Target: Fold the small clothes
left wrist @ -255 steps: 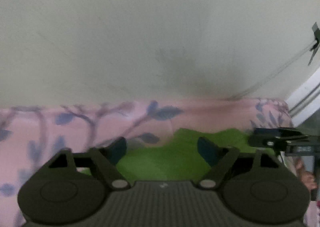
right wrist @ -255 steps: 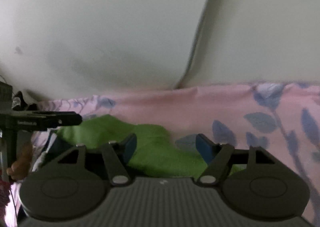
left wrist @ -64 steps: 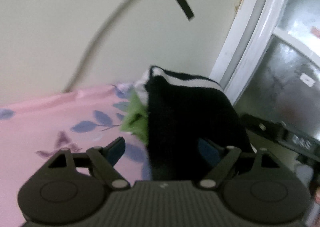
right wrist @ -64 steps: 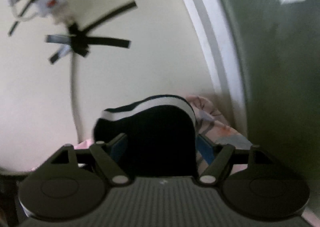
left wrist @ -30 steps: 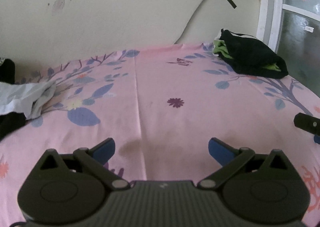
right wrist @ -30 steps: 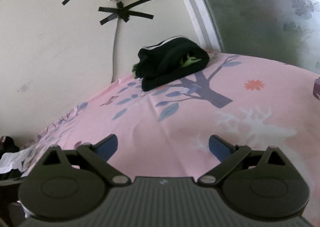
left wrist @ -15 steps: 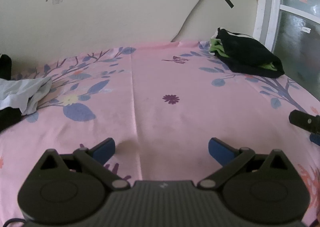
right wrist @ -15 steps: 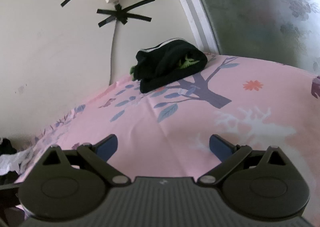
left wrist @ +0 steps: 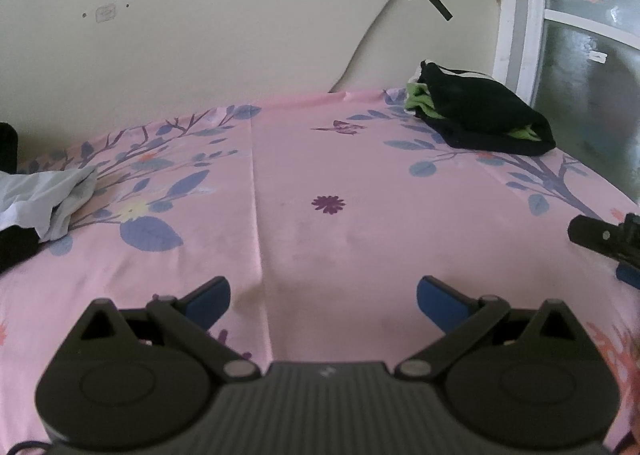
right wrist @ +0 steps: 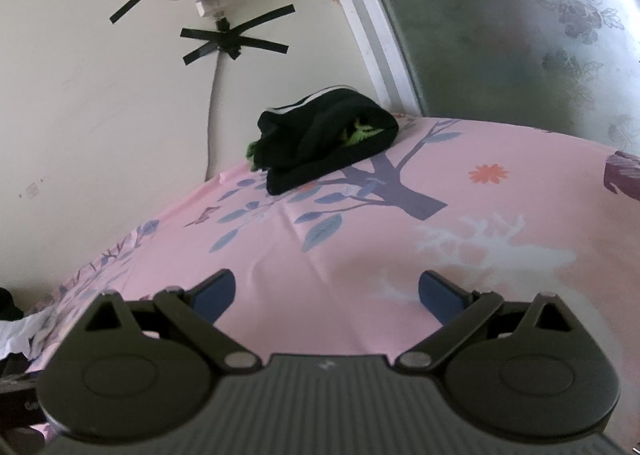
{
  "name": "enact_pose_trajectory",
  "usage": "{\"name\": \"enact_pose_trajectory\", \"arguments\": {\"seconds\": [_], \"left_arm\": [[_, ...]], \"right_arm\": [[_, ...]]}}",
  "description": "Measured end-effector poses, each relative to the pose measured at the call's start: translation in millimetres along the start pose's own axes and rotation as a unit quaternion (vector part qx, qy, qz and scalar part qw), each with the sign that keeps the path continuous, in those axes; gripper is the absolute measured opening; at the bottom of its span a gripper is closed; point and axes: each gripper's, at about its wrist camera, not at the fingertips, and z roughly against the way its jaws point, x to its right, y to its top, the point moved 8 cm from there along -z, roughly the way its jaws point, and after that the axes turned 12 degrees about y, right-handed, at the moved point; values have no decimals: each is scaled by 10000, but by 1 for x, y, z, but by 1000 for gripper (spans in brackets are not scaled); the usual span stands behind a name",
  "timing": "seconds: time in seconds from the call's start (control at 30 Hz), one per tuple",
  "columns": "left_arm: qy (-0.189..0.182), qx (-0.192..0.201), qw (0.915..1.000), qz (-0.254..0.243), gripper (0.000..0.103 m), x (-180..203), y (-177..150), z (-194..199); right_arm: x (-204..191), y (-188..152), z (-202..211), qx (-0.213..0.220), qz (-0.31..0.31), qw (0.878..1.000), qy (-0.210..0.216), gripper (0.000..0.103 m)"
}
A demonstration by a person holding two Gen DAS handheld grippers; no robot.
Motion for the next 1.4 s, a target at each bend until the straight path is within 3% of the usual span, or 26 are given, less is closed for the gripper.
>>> {"name": "enact_pose_trajectory", "arguments": {"seconds": [0.8, 1.4], "left_arm": [[-147, 141, 9998, -63, 103, 1, 0, 5], [-2, 84, 10000, -21, 103, 0, 0, 3]], "right_arm": [[2, 0, -1, 0, 7, 10000, -22, 93], [2, 1, -1, 4, 72, 10000, 8, 93]]}}
